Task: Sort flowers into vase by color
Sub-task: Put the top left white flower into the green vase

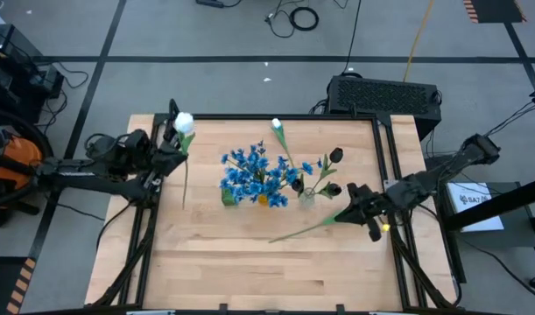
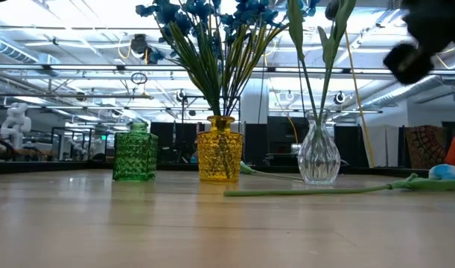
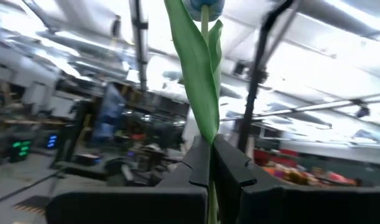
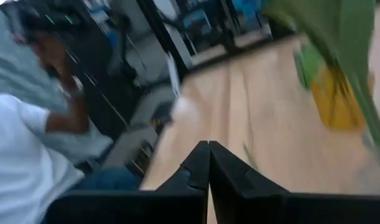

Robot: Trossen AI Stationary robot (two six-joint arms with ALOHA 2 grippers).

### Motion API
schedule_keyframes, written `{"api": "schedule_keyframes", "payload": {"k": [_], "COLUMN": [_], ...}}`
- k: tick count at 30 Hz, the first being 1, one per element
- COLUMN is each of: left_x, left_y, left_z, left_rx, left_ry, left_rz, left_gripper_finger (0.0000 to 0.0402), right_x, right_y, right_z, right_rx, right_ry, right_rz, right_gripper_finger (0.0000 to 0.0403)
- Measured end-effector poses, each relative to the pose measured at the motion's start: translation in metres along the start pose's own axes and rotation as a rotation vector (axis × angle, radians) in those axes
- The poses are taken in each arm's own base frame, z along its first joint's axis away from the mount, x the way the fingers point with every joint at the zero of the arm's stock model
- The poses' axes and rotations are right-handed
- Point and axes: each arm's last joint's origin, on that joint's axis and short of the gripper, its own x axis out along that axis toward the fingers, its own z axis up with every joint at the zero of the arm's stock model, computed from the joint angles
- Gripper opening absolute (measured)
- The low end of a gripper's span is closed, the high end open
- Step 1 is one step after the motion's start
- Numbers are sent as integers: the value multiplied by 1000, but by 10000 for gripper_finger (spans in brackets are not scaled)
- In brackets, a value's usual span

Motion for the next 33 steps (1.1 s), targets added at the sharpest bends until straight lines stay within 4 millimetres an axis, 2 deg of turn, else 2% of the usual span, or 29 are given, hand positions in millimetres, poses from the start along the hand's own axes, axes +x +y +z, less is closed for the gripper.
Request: {"api": "schedule_keyframes", "payload": {"k": [12,20,23,27,30,33], "left_x": [17,32,38,44,46,48], "left_y": [-23,-32,-37,-42,-44,-45], "left_z": [-15,-31,-36,-42,-43,-45], "left_rx": [50,92,140,216,282,317], "left_ry": [-22,-57,-104,-155,-216,-248], "left_rz": [-163,-168,-190,-210,-213,-210], "left_gripper_finger": [6,6,6,6,6,6], "right_x": [-12,-3,6,27,51,83], "right_y": [51,93,112,139,160,173], "right_z": [49,92,110,135,153,170], "right_rx": [-157,-269,-363,-480,-548,-574], "right_ry": [-249,-437,-536,-561,-537,-497], "right_rz": [-66,-55,-53,-132,-267,-413], "right_gripper_finger": [0,0,0,0,0,0]}}
